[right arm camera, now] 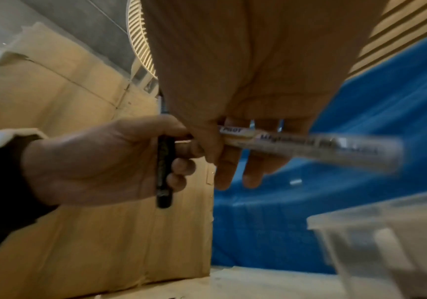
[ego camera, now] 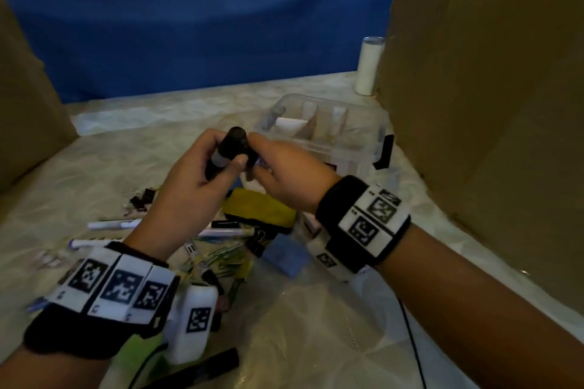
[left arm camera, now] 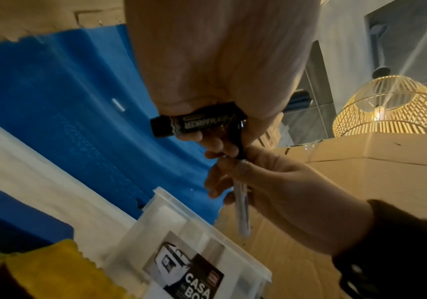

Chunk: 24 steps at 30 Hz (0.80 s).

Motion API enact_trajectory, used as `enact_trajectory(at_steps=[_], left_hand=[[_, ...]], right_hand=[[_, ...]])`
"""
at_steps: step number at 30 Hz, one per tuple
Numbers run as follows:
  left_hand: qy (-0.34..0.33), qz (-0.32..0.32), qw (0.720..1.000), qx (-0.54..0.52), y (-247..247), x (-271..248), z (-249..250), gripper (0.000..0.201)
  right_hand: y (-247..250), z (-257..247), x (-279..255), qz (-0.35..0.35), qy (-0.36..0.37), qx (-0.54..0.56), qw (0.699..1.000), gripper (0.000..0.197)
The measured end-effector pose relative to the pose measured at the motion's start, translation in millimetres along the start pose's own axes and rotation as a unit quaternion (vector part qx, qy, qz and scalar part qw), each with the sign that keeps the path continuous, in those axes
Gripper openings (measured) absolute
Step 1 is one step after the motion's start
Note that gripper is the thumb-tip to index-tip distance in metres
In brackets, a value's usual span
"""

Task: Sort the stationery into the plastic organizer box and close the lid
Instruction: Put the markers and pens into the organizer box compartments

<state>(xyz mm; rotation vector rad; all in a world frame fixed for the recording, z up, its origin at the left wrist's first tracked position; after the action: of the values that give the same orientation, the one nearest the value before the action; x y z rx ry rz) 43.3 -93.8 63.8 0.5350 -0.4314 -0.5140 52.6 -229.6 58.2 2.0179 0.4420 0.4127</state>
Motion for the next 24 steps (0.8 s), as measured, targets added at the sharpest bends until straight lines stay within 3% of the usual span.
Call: enact_trajectory(at_steps=[2,5,7,10,14,20,22,24], left_hand=[[-0.005,0.014,1.0,0.004,-7.1,0.8,5.4,0.023],[0.03,0.014,0.999,-0.012,-10.8,-2.4,5.2,0.036],[0.054,-0.002,0.998,-0.017,-12.6,-6.3,2.8,0.032],[0.064,-0.02,0.998,0.003,-16.1,-11.8,1.9,0.034],[0.056,-0.017,0.998,0.002,-17.4,-17.4,-4.0,0.021],[0.053,-0.006,0.998,0.044,-12.9,-24.7,-17.6,0.02],[0.046,0.009,0.997,0.057,-10.1,-26.4,-15.7,0.026],[0.042,0.018,0.997,0.056,-8.3,-27.1,-12.8,0.032]], right_hand=[[21.3,9.6,-3.3,0.073,-0.005,-0.048,0.996,0.022],[66.8,34.7,-12.8,0.185,0.007,-0.014,0.983,0.019],[89.2,63.4,-17.2,0.205,-0.053,-0.014,0.977,0.025],[99.6,105.0,-24.2,0.125,-0.195,-0.076,0.97,0.028],[91.9,124.4,-24.5,0.032,-0.216,-0.055,0.974,0.019],[72.4,123.9,-21.3,-0.166,-0.316,-0.144,0.923,0.038],[73.2,125.3,-25.1,-0.159,-0.326,-0.128,0.923,0.046],[76.2,134.0,-29.0,-0.096,-0.338,-0.093,0.932,0.05]])
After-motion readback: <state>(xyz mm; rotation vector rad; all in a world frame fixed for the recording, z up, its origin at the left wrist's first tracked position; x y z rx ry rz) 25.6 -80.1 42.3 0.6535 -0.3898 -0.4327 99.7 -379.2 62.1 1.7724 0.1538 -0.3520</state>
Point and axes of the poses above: each hand's wrist, its own x-axis towards the middle knuckle, its own y-axis out of the back of the hand, z = x × y, the point moved 4 cm from there along x, towards the middle knuckle, and after that the axes turned 13 degrees about -z, right-handed, at the moved point
